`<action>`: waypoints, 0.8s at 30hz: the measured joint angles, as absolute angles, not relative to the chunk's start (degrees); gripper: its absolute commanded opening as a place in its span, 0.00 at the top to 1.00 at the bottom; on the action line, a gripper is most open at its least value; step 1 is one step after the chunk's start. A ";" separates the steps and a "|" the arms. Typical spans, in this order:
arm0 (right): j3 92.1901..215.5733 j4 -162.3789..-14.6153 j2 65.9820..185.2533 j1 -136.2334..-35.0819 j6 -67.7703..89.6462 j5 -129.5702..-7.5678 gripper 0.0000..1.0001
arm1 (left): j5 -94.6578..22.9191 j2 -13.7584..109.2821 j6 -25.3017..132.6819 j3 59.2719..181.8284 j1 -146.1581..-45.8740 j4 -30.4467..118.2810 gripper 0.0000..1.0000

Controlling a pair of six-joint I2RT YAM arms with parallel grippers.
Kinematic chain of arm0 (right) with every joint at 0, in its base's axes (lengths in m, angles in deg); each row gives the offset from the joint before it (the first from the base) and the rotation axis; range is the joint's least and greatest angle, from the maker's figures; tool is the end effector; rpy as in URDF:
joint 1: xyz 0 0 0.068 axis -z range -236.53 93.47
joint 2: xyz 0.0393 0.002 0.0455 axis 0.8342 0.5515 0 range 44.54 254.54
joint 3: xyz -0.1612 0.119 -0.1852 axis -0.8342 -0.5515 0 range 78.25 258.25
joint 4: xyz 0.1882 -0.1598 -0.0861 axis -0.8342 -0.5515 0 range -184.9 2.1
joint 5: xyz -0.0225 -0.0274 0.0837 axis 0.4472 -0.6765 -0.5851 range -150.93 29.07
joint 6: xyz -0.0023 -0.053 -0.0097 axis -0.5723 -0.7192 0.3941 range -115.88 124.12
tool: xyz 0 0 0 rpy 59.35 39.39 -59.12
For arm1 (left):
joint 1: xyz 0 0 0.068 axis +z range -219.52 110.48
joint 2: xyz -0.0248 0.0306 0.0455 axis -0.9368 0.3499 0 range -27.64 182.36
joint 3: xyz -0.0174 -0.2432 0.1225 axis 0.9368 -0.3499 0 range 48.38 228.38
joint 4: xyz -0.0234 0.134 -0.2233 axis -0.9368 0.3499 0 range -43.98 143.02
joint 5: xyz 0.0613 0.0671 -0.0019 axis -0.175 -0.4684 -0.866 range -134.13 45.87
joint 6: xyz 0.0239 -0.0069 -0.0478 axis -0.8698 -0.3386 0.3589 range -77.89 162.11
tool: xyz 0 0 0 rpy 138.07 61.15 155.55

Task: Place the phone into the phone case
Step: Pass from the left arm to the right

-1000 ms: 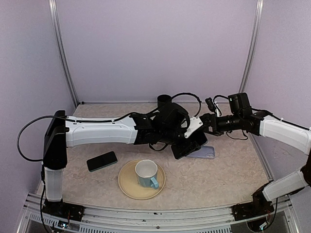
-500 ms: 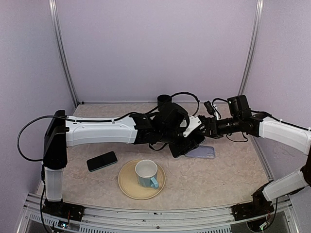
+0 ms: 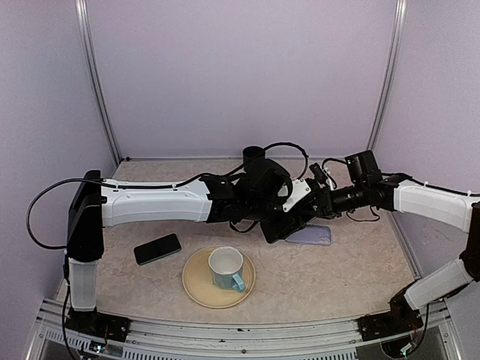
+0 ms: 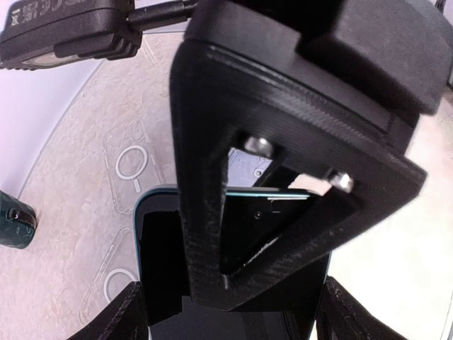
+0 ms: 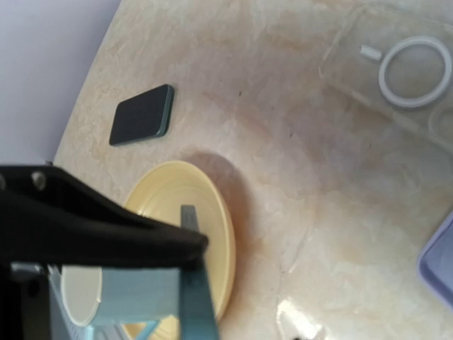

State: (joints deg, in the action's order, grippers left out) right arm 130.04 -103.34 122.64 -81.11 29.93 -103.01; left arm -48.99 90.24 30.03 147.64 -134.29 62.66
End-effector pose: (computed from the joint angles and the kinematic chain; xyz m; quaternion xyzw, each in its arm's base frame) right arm 0.2508 0.1409 0.2501 -0.1377 0.8534 0.4588 0.2057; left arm 0.2091 -0.4367 0.2623 0.5362 0.7072 -0.1701 0.4283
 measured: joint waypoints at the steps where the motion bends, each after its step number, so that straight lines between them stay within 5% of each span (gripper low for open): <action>1: 130.04 -103.43 122.75 -81.11 29.88 -103.34 0.77 | -48.97 90.24 30.01 147.64 -134.29 62.71 1.00; 5: 130.08 -103.37 122.77 -81.28 29.75 -105.13 1.00 | -49.08 90.26 30.01 147.64 -134.27 63.17 1.00; 16: 130.17 -103.74 122.77 -81.33 31.22 -105.07 1.00 | -49.37 90.28 30.12 146.40 -134.29 61.46 0.31; 24: 130.17 -104.02 121.86 -80.45 30.84 -103.01 1.00 | -48.78 88.86 31.43 143.14 -133.92 59.01 0.07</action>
